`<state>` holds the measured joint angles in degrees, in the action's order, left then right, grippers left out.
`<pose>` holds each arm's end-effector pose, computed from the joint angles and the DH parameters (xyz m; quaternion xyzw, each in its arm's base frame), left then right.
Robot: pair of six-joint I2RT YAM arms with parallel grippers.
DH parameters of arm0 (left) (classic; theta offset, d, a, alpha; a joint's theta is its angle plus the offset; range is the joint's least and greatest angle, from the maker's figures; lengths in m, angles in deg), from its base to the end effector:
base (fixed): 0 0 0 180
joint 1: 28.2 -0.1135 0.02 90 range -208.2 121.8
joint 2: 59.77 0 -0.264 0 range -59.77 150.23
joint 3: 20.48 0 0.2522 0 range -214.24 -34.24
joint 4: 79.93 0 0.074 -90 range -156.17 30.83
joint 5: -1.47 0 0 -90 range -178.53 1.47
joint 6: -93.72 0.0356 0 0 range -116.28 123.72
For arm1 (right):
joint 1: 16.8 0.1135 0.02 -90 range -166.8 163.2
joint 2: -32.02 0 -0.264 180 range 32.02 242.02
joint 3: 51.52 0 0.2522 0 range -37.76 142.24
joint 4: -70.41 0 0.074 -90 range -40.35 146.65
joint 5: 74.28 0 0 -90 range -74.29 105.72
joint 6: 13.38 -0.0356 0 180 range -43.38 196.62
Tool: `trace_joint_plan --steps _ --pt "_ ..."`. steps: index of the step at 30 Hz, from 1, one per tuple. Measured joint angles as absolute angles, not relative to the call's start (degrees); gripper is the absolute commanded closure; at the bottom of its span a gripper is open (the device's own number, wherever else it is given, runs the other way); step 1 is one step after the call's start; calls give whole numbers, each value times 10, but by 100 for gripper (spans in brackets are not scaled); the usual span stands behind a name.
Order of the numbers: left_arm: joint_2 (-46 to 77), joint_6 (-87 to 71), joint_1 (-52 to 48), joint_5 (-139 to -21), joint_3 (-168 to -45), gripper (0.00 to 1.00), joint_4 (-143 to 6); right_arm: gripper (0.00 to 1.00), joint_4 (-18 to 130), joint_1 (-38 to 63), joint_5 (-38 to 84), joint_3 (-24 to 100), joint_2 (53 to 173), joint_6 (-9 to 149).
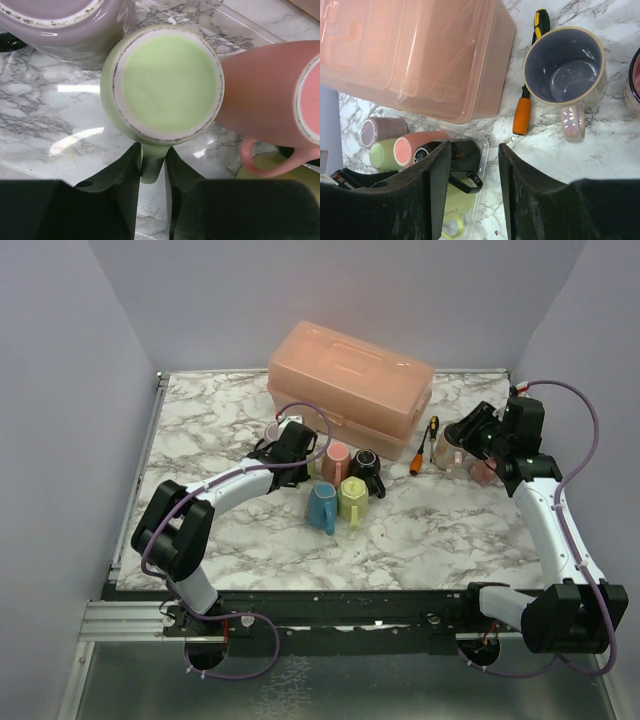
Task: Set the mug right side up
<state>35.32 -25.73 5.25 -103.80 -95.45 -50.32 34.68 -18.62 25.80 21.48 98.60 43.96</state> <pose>0.2974 -0.1852 0.2070 -0.0132 0.9316 -0.0716 0.3561 0.2608 -0.0021 0.3306 0.2124 0.8342 0.2069 0.4650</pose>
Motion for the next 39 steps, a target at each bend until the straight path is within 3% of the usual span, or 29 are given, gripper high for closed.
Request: trace_joint_plan --steps 5,17,31,34,37,39 --pt "354 -252 53 -1038 -957 100 -504 53 347 -186 258 215 986 436" --pt "348 -219 53 -1022 -955 100 -505 49 380 -186 263 189 957 437" --pt "193 -165 51 -952 -908 100 -565 45 490 -183 342 149 913 432" --pt "175 -163 51 -950 -916 100 -572 36 503 -183 367 149 913 428" --pt "161 -158 51 -948 -929 100 -575 10 523 -182 401 149 914 418" --pt "154 -154 51 -941 -944 100 -577 7 547 -179 427 148 914 411"
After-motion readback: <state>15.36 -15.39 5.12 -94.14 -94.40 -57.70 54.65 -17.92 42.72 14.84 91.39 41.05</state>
